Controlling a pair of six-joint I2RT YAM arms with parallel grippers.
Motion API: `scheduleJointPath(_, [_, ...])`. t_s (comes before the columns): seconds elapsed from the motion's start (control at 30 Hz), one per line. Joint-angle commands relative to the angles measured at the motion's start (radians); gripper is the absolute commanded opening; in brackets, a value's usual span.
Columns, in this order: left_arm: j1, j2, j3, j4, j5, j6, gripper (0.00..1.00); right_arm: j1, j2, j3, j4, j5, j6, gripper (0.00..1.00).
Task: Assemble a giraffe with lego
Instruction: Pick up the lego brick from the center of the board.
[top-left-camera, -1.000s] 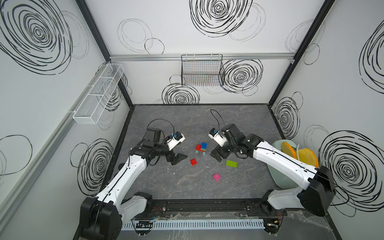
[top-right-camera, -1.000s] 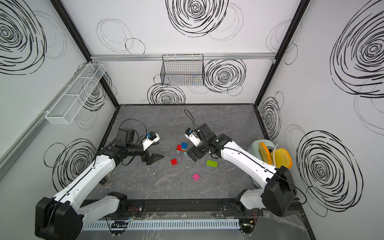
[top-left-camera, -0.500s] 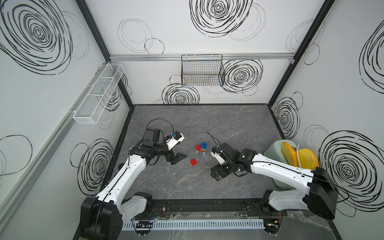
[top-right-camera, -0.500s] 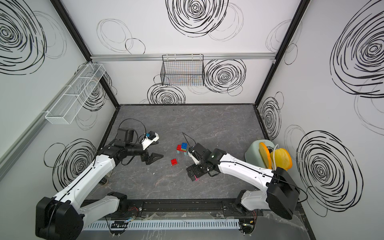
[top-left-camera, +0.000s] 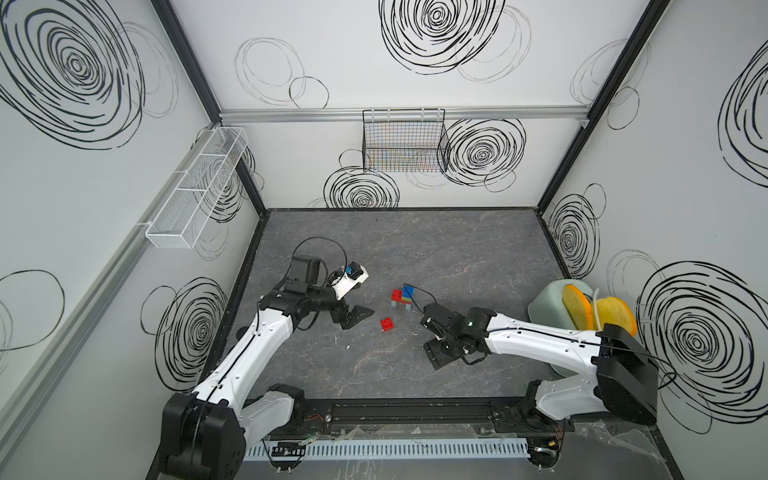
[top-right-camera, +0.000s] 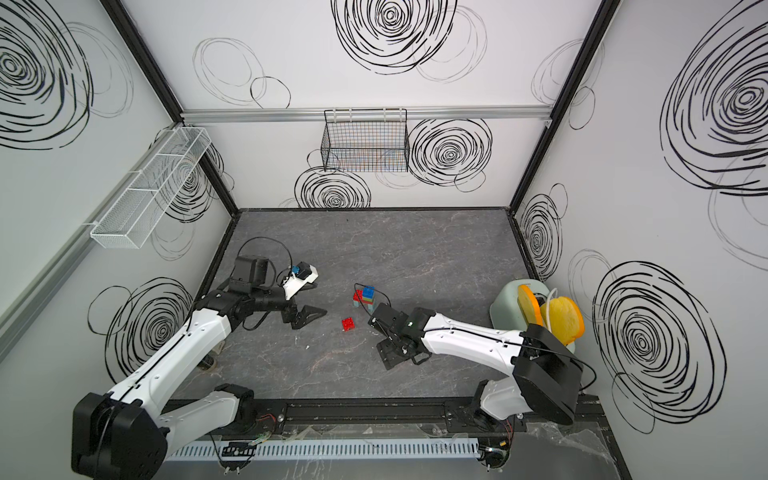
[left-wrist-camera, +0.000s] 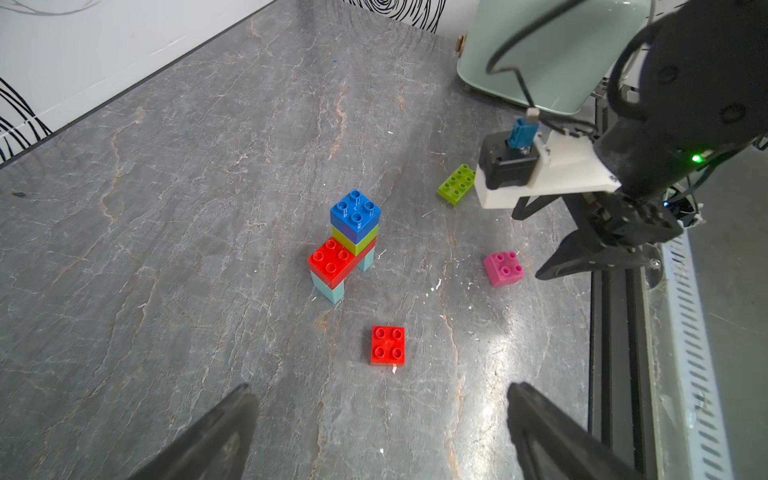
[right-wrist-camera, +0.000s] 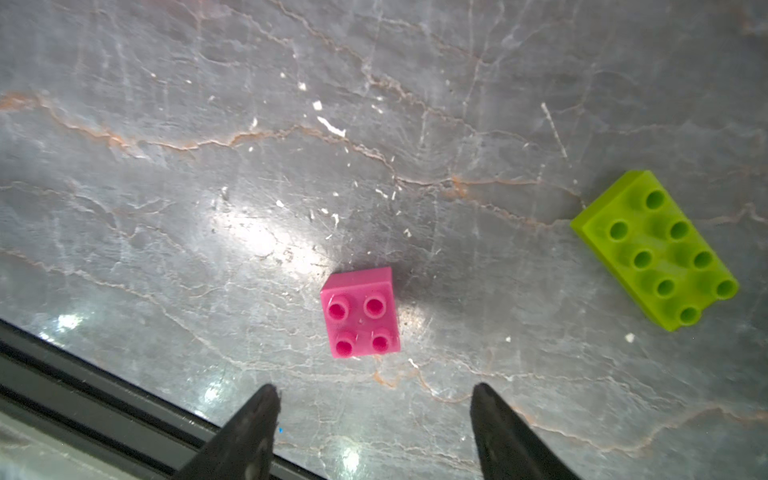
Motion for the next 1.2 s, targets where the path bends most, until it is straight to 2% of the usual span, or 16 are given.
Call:
scheduleJointPath(0.0, [-0.001,0.002,-0.002,0.036,0.018,-0.004,0.98,0.008,0.057,-0.001,0.040,0.004,-0.018,0.68])
scheduleJointPath(0.1, [0.003,0.000,0.013,0.008,0.014,0.002,0.98,0.008,0.105,0.023,0.029,0.016,-0.043,0.61])
scheduleJointPath(0.27, [-0.003,0.001,-0.002,0.030,0.018,-0.001,0.98,0.008,0.141,0.034,0.044,0.016,-0.069,0.59])
scheduleJointPath(0.77, [-0.006,0.010,-0.003,0.032,0.015,0.001,0.98,0.008,0.205,0.067,0.046,0.007,-0.109,0.43])
scheduleJointPath(1.17, [-0.005,0.009,-0.004,0.032,0.010,0.004,0.98,0.011,0.199,0.087,0.023,0.009,-0.111,0.44])
